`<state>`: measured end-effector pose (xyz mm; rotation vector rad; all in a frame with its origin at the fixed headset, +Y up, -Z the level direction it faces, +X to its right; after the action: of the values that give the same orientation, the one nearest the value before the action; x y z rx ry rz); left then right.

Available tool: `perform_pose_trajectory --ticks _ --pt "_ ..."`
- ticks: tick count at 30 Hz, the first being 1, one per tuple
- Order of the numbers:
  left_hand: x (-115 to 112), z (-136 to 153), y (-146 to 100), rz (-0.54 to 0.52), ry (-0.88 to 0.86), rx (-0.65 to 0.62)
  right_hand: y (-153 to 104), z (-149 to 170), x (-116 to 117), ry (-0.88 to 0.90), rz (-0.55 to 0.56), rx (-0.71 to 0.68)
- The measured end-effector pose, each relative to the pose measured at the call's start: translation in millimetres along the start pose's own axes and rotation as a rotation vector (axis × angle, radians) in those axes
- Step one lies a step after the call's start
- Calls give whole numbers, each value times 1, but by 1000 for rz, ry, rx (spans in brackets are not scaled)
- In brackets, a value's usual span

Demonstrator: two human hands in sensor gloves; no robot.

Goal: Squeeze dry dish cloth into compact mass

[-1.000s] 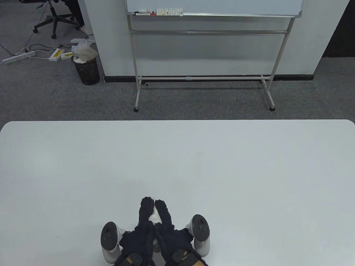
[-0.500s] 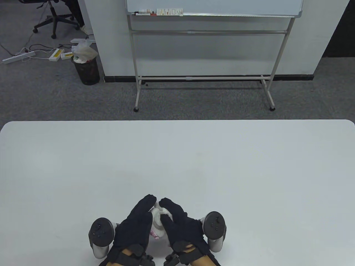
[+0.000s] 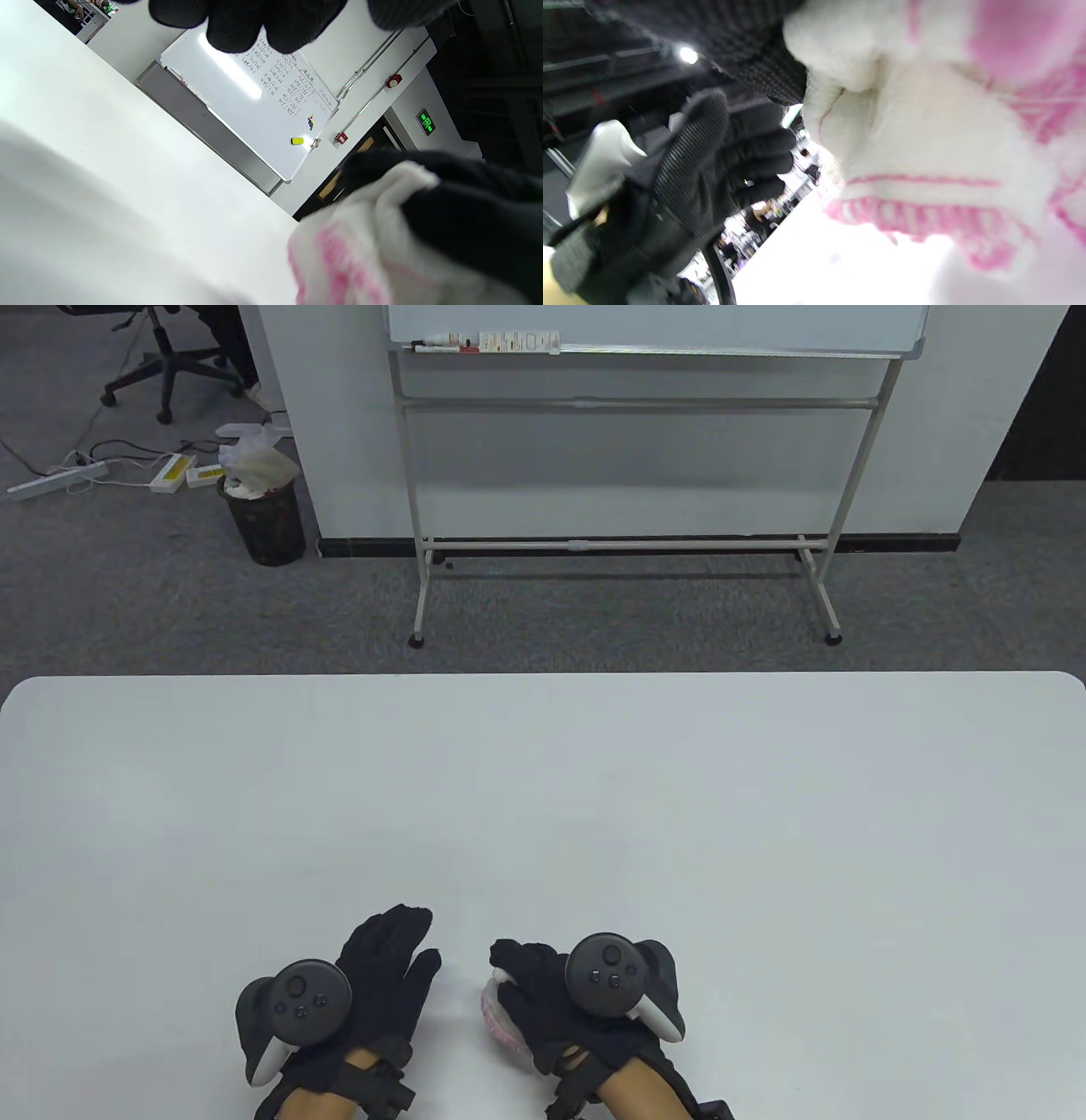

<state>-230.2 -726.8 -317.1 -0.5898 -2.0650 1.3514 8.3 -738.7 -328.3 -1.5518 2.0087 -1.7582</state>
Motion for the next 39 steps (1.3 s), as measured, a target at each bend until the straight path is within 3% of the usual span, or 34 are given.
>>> perform_pose_trajectory --ticks 7,16,21,26,29,32,39 --pt "-7 -3 0 33 17 -13 20 18 24 -271 -72 133" --pt "-10 -4 0 47 9 -14 35 37 56 -246 -348 331" --pt "-14 -5 -1 63 16 -20 36 45 62 -234 -417 382" --pt "-14 -6 -1 64 22 -27 34 42 60 -248 -386 365" --pt "-12 -4 -1 63 32 -22 30 37 51 -204 -308 305" --pt "-6 3 0 45 39 0 22 30 35 -93 -141 213" --pt "-2 12 1 30 52 34 -4 15 -6 62 -3 86"
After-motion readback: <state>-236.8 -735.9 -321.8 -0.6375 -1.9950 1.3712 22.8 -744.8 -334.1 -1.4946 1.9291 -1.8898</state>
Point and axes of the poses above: the tracker on the back of each hand, its own z axis roughly to the little-finger side, its own y axis roughly from the wrist to the fingertips, x = y × z, the point moved 3 cm from there along y, roughly from the wrist to the fingertips, and after that the axes turned 15 degrees about -z, right-handed, at the moved point
